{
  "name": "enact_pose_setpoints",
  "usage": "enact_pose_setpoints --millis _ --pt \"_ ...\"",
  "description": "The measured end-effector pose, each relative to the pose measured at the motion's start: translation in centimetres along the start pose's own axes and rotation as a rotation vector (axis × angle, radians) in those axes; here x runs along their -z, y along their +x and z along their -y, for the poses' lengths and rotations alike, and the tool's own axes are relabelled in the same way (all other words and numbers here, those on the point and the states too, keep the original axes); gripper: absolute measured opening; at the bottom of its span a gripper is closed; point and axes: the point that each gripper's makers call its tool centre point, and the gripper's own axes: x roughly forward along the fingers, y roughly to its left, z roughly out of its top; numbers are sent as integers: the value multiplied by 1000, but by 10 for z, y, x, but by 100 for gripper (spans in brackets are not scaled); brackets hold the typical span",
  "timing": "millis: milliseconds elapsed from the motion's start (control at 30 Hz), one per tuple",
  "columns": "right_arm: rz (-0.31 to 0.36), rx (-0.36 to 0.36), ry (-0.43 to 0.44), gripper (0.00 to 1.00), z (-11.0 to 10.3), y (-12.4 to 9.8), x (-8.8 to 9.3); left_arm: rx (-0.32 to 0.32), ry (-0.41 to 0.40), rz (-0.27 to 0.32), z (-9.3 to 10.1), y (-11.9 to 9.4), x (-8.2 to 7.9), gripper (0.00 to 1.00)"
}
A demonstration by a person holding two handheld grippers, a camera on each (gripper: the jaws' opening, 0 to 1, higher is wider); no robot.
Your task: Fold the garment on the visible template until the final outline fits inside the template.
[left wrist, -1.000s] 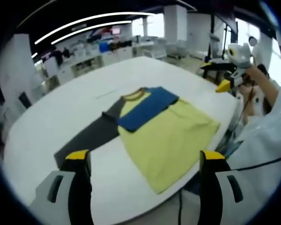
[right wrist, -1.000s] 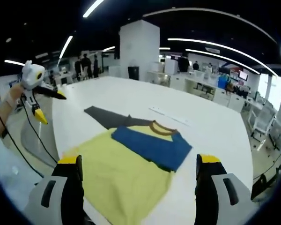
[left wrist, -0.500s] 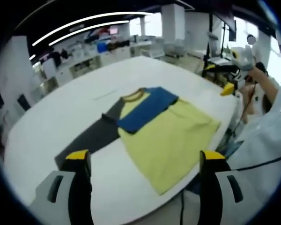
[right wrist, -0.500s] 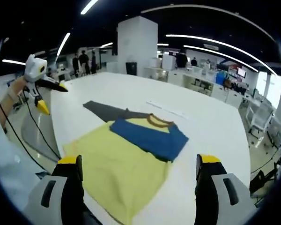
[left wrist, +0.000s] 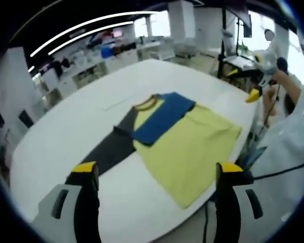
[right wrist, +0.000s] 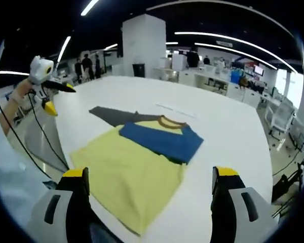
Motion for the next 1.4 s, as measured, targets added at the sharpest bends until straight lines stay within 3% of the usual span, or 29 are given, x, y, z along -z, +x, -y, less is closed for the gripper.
enact_pose_setpoints --millis 300,600,1400 --pt "-6 19 12 100 4 -6 3 -22 28 -5 -17 -6 -4 92" --pt "-35 16 27 100 1 -7 12 -39 29 -21 -31 -12 3 91" --pt "-43 46 44 100 5 -11 11 -62 23 -12 -73 -14 0 91"
